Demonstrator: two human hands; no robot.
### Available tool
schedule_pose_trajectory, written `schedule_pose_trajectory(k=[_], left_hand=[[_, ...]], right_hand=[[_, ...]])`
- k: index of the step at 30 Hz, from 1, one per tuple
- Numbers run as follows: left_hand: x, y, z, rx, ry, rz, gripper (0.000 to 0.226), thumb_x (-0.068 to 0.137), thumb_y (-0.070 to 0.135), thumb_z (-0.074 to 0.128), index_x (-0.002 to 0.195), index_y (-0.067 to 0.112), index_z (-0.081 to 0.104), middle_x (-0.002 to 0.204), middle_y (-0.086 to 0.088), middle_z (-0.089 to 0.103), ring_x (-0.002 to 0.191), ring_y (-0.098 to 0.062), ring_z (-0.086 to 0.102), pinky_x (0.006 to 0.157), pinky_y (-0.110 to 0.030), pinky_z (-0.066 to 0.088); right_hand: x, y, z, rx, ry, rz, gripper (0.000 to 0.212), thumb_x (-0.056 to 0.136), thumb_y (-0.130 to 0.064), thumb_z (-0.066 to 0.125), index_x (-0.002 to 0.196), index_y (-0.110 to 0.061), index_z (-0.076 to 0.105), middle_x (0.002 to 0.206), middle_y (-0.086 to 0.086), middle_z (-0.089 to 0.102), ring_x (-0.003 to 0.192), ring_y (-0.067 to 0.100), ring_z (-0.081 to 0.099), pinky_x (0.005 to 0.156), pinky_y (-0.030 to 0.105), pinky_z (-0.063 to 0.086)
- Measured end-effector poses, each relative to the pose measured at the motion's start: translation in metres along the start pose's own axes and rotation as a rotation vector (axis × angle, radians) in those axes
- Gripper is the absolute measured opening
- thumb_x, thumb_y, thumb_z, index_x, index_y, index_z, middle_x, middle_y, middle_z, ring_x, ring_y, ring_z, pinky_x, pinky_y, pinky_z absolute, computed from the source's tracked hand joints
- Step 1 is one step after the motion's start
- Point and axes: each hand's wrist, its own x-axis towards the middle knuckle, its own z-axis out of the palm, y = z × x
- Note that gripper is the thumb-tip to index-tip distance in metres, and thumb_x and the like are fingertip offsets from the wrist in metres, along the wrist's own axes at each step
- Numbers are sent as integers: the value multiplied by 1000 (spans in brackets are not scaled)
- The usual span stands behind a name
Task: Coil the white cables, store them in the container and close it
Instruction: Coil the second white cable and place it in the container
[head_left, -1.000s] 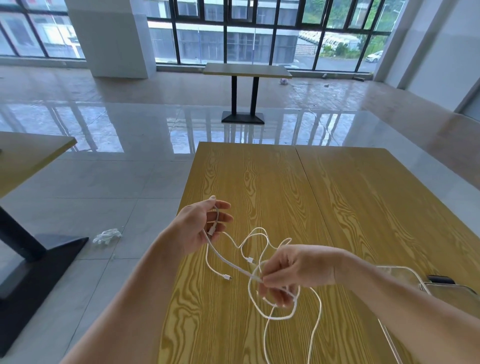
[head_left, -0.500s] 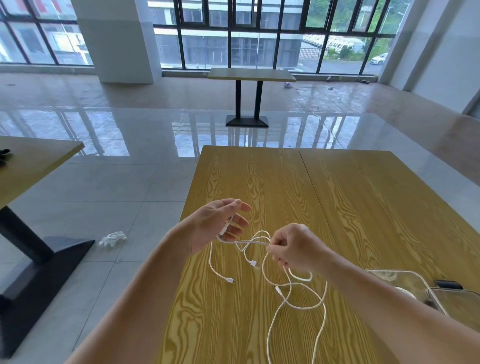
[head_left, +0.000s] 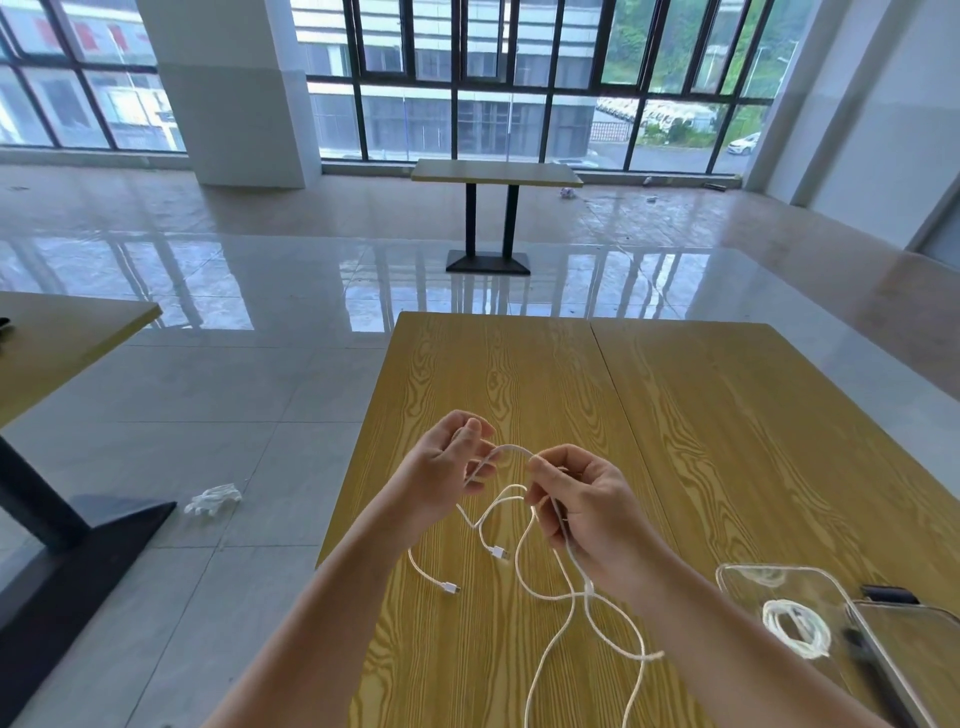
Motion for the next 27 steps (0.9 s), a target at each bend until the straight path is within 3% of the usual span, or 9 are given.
schedule_pose_trajectory(k=[4, 7, 9, 12, 16, 21, 24, 27], left_hand=[[-4, 5, 8, -129, -9, 33, 33, 107, 34, 30, 109, 23, 61, 88, -6, 64, 78, -18, 62, 67, -32, 51], [-3, 4, 11, -243, -37, 34, 47, 99, 52, 31, 107, 20, 65, 83, -12, 62, 67, -20, 60, 60, -35, 48], [-2, 4, 15, -289, -49, 27, 56, 93, 59, 33, 107, 14, 62, 82, -13, 60, 62, -21, 57, 57, -35, 46], [-3, 7, 23, -327, -55, 20, 55, 97, 54, 29, 106, 7, 56, 76, -10, 59, 58, -21, 53, 54, -32, 45], [-5, 10, 29, -463, -50, -6, 50, 98, 52, 29, 100, 12, 60, 72, -6, 54, 63, -19, 48, 61, -34, 40], [-8, 15, 24, -604, -100, -40, 45, 104, 44, 26, 106, 10, 56, 78, -7, 54, 62, -21, 49, 53, -32, 40], [-9, 16, 27, -620, -86, -48, 42, 103, 43, 29, 106, 11, 56, 81, -8, 58, 66, -22, 52, 60, -35, 40], [-11, 18, 36, -571, -44, -40, 48, 99, 52, 32, 105, 10, 55, 77, -6, 57, 69, -21, 53, 66, -34, 42]], right_hand=[[-7, -5, 7, 133, -119, -24, 26, 101, -6, 48, 99, -16, 72, 70, 10, 67, 45, 16, 50, 39, 25, 37], [-13, -7, 11, -11, -223, -98, 42, 101, -4, 49, 104, -35, 77, 74, 8, 68, 50, 15, 52, 42, 27, 41], [-13, -8, 15, -120, -222, -154, 39, 99, -9, 56, 101, -41, 78, 74, 7, 66, 50, 13, 51, 43, 26, 42], [-7, -10, 16, -99, -135, -184, 25, 96, -7, 62, 100, -25, 80, 69, 12, 63, 47, 17, 44, 40, 25, 36], [-2, -9, 14, -162, -85, -239, 15, 93, -5, 65, 102, -11, 76, 76, 40, 56, 45, 18, 41, 38, 24, 35], [-6, -6, 9, -158, -167, -240, 25, 96, -8, 62, 106, -23, 79, 69, 9, 64, 48, 13, 44, 42, 24, 35], [-6, -4, 12, -176, -145, -240, 31, 96, -8, 63, 100, -34, 79, 68, 6, 64, 47, 13, 43, 42, 25, 35], [-4, -5, 15, -173, -54, -248, 15, 89, -10, 71, 83, -22, 77, 59, 9, 62, 45, 16, 47, 41, 27, 39]])
